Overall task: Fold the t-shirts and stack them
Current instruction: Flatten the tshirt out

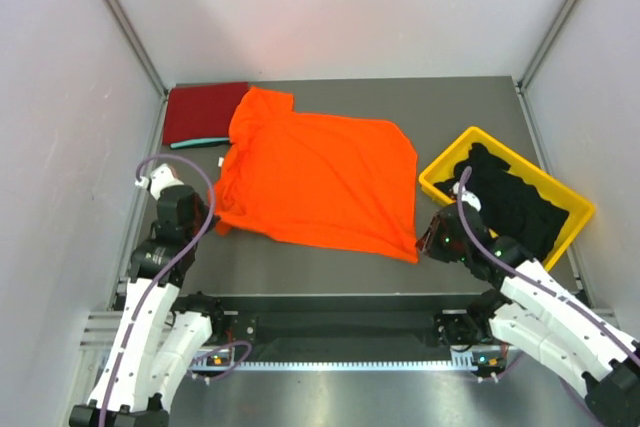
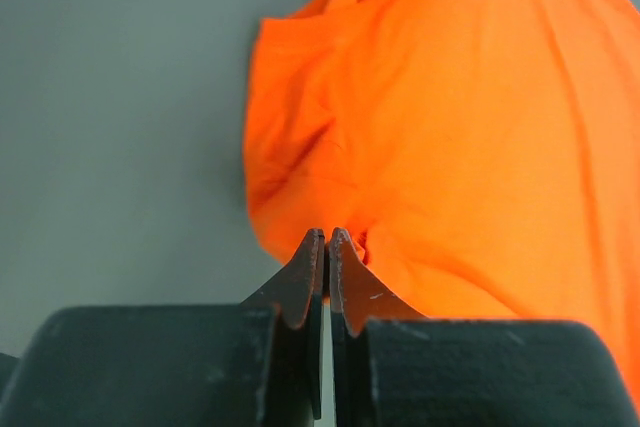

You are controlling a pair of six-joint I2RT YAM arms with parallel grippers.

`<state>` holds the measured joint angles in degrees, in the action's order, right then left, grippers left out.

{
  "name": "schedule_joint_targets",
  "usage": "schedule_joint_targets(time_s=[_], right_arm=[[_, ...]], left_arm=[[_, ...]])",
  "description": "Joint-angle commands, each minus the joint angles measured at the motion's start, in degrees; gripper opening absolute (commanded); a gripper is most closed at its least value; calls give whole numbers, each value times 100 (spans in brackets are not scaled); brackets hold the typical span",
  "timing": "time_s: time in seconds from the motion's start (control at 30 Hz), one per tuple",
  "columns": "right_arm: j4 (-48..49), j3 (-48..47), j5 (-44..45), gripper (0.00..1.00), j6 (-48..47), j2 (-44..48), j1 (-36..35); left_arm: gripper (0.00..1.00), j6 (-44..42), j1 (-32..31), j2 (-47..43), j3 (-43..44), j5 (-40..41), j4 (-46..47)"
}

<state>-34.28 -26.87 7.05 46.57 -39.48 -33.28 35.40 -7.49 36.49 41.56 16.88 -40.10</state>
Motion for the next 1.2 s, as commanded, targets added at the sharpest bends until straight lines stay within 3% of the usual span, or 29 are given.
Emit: schedule_joint_targets(time_s=[0.0,0.1,0.17,0.2,0.23,0.27,0.43,0.57,0.7,0.77,0.83,0.93,1.17], right_arm=[[-605,-643,367,26,283,-365,-82],[-720,-898,499,35,318,-586,-74],[-510,-960,482,38,257,-770,-82],[-431,-986,473,38,239,-858,-74],[-291,-1065,421,38,213,-946,-74],[-220,-1109,368,38,195,-1138,-82],[456,-1250,-71,38,72,-1500,-74],[677,-1417,-213,38,-218,-1755,-74],[896,-1400,-353,37,-367,-1756,-74],[1081,-1330,-502,37,-403,-1721,-74],[1178,-1294,-599,37,-446,-1712,-74],[1292,-1250,-626,36,-508,-1720,-74],[1512,-1276,-679,36,-587,-1913,-65]], left_arm=[[0,450,-7,51,19,-423,-137],[7,687,-7,165,211,94,-568],[25,985,-7,306,579,647,-945],[37,943,-7,410,703,719,-939],[68,690,-7,472,948,763,-895],[73,523,-7,543,1055,799,-712],[75,-620,2,991,1372,317,527],[65,-920,106,1693,1346,44,1346],[51,-824,965,3046,1504,-1474,1627],[49,-640,1730,3416,1443,-2709,1908],[47,-543,2338,3821,1346,-3242,2128],[49,-525,2673,4120,1101,-3384,2435],[47,-868,2726,5103,986,-3815,2568]])
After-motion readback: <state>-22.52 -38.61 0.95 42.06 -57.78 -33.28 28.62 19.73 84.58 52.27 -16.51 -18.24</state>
